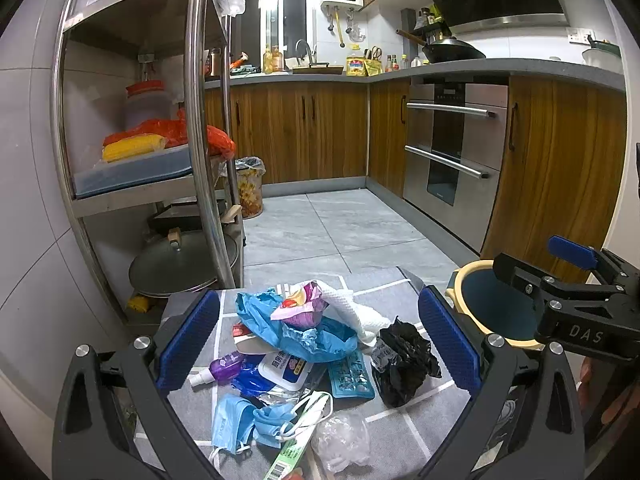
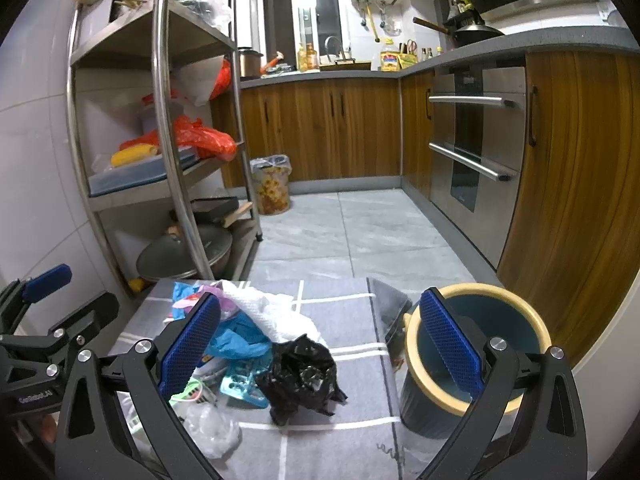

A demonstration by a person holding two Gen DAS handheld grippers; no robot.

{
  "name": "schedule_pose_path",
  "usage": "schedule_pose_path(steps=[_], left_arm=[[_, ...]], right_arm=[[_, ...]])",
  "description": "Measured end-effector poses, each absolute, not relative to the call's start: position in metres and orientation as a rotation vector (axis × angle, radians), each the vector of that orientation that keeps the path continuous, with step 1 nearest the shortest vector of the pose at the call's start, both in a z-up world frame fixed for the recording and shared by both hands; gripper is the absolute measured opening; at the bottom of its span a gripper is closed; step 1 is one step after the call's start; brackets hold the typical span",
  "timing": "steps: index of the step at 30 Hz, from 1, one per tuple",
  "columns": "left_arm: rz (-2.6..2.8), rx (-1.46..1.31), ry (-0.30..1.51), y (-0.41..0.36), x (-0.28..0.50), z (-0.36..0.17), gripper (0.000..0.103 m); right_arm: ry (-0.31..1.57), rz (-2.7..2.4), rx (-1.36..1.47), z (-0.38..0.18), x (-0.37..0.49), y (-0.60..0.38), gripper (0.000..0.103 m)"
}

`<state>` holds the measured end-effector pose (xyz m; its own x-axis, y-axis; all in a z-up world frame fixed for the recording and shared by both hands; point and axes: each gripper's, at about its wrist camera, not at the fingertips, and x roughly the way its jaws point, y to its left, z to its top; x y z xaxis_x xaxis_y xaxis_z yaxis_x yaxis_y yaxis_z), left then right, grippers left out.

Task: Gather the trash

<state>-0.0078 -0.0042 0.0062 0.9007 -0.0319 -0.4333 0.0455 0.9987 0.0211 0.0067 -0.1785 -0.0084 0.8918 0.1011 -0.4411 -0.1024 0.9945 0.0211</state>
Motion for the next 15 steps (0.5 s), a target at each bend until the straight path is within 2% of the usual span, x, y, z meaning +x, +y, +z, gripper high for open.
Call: schedule_pose_path(steps=[15], left_arm=[[-0.039, 0.027, 0.455, -0.0018, -0.0082, 0.004, 0.098]], right_arm=[[0.457, 0.107, -0.005, -0.0096, 0.0059, -0.1782, 0.099]])
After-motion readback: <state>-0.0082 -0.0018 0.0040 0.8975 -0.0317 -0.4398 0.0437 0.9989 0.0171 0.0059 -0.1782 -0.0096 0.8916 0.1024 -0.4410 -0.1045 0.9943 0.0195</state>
